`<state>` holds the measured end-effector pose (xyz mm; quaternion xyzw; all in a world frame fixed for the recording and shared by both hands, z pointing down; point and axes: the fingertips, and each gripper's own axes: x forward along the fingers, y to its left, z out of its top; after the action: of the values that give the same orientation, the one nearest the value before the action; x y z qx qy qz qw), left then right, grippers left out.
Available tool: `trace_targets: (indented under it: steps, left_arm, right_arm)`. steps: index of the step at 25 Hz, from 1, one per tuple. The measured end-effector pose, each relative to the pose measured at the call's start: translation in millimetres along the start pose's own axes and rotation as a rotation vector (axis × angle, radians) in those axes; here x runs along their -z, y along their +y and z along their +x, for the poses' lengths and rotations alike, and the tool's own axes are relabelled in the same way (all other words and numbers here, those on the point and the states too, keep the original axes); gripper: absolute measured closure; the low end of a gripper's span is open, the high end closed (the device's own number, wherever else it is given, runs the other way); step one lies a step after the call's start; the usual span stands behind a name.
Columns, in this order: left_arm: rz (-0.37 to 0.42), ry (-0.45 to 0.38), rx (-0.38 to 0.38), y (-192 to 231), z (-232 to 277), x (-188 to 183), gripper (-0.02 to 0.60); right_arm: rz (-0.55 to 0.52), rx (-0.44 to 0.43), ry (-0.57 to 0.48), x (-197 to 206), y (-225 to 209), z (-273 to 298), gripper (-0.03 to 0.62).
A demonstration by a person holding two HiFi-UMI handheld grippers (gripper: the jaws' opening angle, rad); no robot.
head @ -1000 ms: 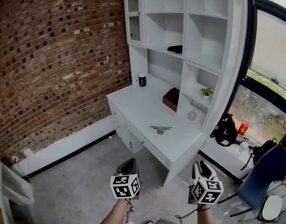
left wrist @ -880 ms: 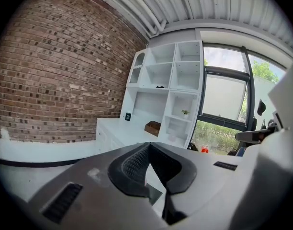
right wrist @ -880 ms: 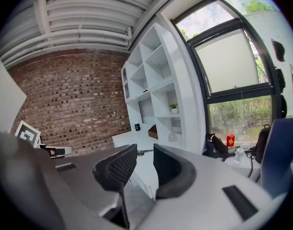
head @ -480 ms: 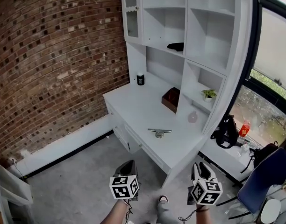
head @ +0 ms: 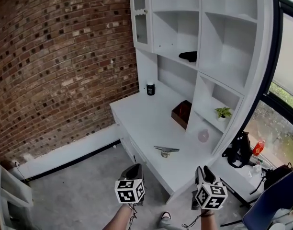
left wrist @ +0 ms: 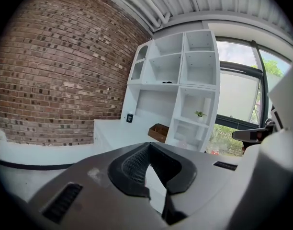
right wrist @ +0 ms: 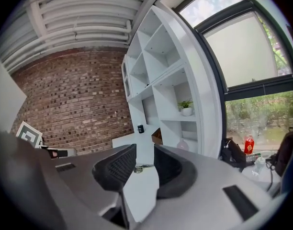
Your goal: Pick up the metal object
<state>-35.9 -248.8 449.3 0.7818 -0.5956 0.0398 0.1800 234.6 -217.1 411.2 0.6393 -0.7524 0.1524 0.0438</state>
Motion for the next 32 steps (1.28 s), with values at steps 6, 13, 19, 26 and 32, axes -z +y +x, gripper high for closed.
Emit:
trace_targets:
  steps: [6, 13, 19, 26, 32]
  left_arm:
    - [-0.015, -0.011, -0.055, 4, 47, -19, 0.577]
    - [-0.028, -0.023, -0.109, 8, 95, -34, 0.577]
    - [-0.036, 0.003, -0.144, 16, 118, -32, 0.577]
    - [-0.062, 0.027, -0.160, 39, 139, -32, 0.577]
    - [-0.081, 0.020, -0.177, 55, 153, -34, 0.577]
  right_arm:
    - [-0.023, -0.068, 0.008, -27, -13, 62, 0.477]
    - [-0.044, -0.134, 0.030, -42, -27, 124, 0.476]
    - [-0.049, -0.168, 0.061, -43, -31, 161, 0.476]
    - [-0.065, -0.177, 0.100, -39, -21, 192, 0.476]
    - [-0.076, -0.180, 0.119, -36, -18, 214, 0.476]
